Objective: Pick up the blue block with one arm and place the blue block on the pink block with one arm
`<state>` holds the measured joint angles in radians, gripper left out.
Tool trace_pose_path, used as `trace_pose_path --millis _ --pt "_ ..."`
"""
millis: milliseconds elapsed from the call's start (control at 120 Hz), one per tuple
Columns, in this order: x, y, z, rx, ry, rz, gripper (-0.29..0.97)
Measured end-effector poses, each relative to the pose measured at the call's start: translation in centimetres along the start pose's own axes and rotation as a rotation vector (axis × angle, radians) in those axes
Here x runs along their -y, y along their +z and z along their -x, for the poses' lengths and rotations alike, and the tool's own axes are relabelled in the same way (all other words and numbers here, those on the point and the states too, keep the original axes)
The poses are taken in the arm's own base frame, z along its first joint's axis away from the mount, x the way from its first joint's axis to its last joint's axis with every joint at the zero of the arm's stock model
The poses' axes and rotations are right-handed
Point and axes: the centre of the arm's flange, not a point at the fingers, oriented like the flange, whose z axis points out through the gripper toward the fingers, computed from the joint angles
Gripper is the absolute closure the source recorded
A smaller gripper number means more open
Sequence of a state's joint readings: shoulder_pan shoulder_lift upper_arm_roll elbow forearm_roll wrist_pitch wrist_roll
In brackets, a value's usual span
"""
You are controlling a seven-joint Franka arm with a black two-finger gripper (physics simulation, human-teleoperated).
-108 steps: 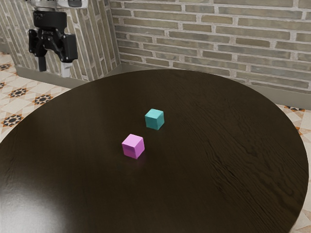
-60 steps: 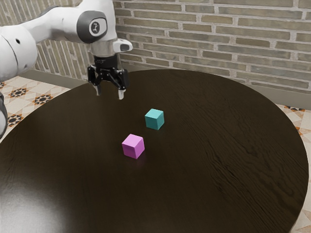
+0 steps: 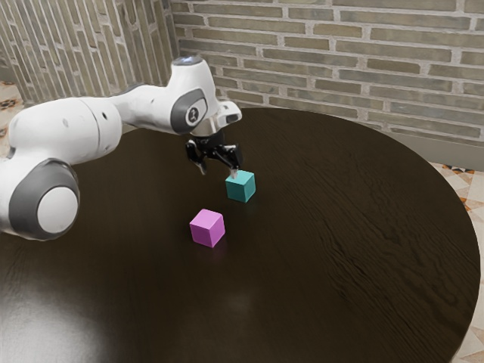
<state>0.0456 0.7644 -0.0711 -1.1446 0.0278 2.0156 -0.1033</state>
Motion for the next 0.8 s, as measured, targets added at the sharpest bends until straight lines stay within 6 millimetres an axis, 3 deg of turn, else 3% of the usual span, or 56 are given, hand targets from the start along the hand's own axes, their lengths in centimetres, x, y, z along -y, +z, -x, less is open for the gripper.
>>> trace_pose_path --millis 150,317,800 --pt "-0.1 3.6 -2.1 -0.061 0.002 0.024 0.0" --pt "0.1 6.9 -2.7 -0.111 0.015 0.016 0.0" --pt "0.6 11.2 -4.2 -0.251 0.044 0.029 0.01"
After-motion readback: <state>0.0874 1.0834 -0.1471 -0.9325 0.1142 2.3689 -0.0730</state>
